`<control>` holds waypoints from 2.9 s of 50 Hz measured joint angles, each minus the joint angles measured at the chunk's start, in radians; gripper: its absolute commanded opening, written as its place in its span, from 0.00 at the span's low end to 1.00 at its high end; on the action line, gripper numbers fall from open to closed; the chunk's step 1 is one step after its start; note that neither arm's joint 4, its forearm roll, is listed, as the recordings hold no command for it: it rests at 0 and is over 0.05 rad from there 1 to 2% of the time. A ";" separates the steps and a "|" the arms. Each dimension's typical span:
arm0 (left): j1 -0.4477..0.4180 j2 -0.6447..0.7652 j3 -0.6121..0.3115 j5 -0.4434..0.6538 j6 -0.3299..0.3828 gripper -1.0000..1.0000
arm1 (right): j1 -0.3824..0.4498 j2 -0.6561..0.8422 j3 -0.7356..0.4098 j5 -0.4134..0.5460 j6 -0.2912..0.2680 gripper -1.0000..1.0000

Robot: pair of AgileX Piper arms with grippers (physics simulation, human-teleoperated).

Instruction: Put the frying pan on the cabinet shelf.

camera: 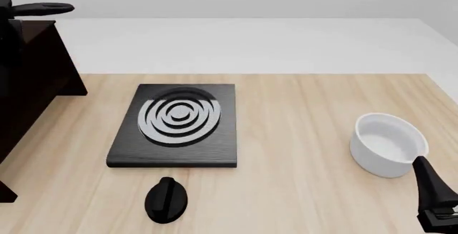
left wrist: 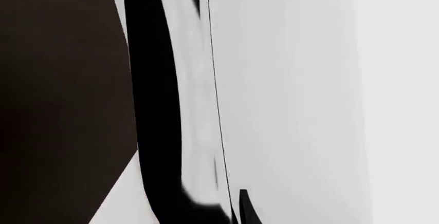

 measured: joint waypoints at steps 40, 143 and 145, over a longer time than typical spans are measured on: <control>0.034 0.062 0.091 -0.167 -0.052 0.00 | -0.001 0.000 0.001 0.013 0.016 1.00; -0.080 -0.310 0.456 -0.144 0.013 1.00 | -0.002 0.000 0.003 0.027 0.041 1.00; -0.085 -0.322 0.468 -0.143 0.016 1.00 | -0.002 0.000 0.003 0.027 0.041 1.00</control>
